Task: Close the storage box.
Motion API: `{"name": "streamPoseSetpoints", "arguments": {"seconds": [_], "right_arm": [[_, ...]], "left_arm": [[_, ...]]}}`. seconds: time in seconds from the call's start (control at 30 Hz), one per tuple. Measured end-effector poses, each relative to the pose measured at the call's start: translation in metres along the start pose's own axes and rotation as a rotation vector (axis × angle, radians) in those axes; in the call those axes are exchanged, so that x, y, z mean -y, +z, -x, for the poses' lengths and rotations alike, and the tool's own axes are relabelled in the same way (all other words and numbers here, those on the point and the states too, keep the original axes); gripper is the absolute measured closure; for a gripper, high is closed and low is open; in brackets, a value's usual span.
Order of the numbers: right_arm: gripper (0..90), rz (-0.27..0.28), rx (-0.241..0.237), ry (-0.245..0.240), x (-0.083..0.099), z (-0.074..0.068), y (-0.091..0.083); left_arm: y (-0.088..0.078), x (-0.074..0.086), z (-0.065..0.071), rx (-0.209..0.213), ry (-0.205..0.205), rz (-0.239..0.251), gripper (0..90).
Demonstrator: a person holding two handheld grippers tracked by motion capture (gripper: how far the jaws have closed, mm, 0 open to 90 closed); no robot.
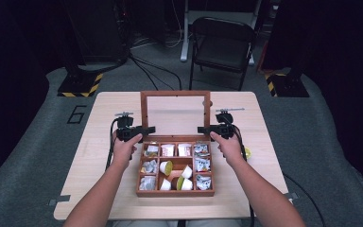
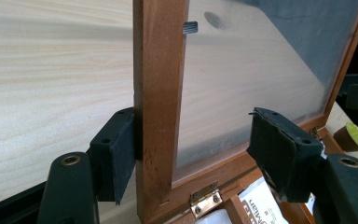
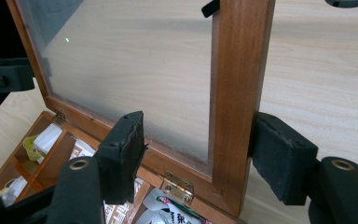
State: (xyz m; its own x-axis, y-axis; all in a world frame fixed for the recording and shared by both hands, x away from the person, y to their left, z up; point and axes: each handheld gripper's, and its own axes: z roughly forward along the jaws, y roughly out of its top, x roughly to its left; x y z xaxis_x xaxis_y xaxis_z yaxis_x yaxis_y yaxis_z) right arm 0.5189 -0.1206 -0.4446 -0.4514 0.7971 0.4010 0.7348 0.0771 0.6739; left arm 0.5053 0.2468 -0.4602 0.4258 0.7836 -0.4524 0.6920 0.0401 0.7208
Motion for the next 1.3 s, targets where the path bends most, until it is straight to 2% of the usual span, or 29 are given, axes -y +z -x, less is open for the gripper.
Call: {"name": "streamPoseSetpoints", "arguments": {"seconds": [0.2,0.23,0.37,0.53,0.73,0.77,0.8,0.83,0.9,1.0,1.23,1.3], "right_arm": [[36.1,-0.001,0.007,-0.028,0.001,-0.006,-0.006],[36.2,0.001,0.005,-0.033,0.001,-0.007,-0.008],[36.2,0.008,0.016,-0.059,0.002,-0.011,-0.012],[37.8,0.011,0.005,-0.055,0.004,-0.012,-0.016],[40.3,0.024,-0.013,-0.047,0.005,-0.013,-0.022],[40.4,0.026,-0.028,-0.051,0.005,-0.015,-0.023],[40.4,0.026,-0.028,-0.051,0.005,-0.015,-0.023],[40.3,0.021,-0.018,-0.07,0.006,-0.016,-0.025],[40.3,0.021,-0.012,-0.085,0.007,-0.018,-0.026],[40.3,0.021,-0.005,-0.101,0.008,-0.02,-0.03],[40.5,0.041,-0.019,-0.106,0.01,-0.023,-0.044],[40.8,0.043,-0.017,-0.12,0.011,-0.026,-0.05]], "left_arm": [[-0.007,-0.001,0.004,0.008,0.031,0.007,33.5],[-0.01,-0.002,0.007,0.01,0.037,0.027,33.6],[-0.013,-0.002,0.011,0.008,0.048,0.044,33.6],[-0.019,-0.002,0.014,0.013,0.074,0.049,33.9],[-0.029,-0.003,0.02,0.04,0.087,0.087,34.9],[-0.034,-0.003,0.022,0.049,0.102,0.1,35.8],[-0.034,-0.003,0.022,0.049,0.102,0.1,36.2],[-0.037,-0.003,0.024,0.05,0.104,0.109,36.2],[-0.04,-0.002,0.026,0.045,0.103,0.105,36.2],[-0.045,-0.001,0.029,0.042,0.13,0.091,36.2],[-0.057,0.0,0.034,0.059,0.148,0.116,35.8],[-0.06,0.001,0.036,0.065,0.148,0.117,35.0]]}}
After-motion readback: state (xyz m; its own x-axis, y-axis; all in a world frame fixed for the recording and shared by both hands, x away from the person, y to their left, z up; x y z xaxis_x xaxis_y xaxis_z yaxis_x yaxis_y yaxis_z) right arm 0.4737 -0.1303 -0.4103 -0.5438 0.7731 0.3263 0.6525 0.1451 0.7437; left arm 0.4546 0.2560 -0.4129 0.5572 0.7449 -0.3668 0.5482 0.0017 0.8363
